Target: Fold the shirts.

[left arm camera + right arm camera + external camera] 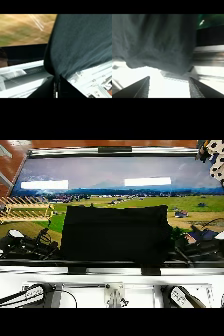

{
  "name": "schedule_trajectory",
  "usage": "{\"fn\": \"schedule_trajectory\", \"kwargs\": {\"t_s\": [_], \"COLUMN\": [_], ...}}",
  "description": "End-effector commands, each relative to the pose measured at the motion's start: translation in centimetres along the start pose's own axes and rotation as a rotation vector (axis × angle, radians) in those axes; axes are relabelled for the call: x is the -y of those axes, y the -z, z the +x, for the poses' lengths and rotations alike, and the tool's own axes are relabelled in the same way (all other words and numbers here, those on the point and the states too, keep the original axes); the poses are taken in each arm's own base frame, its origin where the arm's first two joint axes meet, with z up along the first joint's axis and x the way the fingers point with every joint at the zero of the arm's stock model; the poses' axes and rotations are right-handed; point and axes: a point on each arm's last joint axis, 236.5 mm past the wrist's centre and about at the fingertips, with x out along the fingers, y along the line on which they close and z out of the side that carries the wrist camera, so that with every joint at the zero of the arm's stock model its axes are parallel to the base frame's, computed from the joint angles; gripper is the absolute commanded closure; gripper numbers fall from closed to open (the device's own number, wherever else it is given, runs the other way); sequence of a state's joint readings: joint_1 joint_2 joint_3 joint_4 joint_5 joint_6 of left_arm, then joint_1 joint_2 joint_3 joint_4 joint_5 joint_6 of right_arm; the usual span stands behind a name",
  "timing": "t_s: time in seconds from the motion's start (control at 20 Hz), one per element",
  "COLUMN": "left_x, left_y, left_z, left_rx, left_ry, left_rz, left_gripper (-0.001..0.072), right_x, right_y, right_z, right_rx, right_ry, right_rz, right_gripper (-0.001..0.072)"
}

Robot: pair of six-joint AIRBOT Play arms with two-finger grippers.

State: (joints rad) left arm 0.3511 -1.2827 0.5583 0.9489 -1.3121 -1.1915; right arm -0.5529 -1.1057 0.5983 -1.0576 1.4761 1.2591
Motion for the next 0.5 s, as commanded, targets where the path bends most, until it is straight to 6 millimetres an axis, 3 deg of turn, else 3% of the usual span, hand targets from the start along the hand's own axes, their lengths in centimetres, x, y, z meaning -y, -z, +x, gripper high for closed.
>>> {"fn": "schedule_trajectory", "kwargs": {"t_s": [0.0,0.2,0.25,0.35,0.45], "left_x": [0.1,0.2,0.2,0.1,0.2], "left_y": [0.2,0.3,0.3,0.2,0.2], "left_z": [0.0,0.0,0.0,0.0,0.0], "left_rx": [-0.01,-0.013,-0.013,-0.01,-0.01], "left_ry": [0.005,0.006,0.006,0.005,0.005], "left_rz": [0.003,0.003,0.003,0.002,0.003], "left_gripper": [0.0669,0.0669,0.0669,0.0669,0.0669], "right_x": [0.7,1.5,1.6,1.8,2.3], "right_y": [1.6,1.9,2.0,1.5,0.4], "right_z": [3.1,4.1,4.3,4.7,4.7], "right_rx": [-0.024,-0.017,-0.018,0.01,0.057], "right_ry": [-0.037,-0.019,-0.02,-0.019,0.001], "right_rz": [0.004,0.02,0.022,0.034,0.036], "right_gripper": [0.0114,0.0119,0.0169,0.0169,0.0358]}}
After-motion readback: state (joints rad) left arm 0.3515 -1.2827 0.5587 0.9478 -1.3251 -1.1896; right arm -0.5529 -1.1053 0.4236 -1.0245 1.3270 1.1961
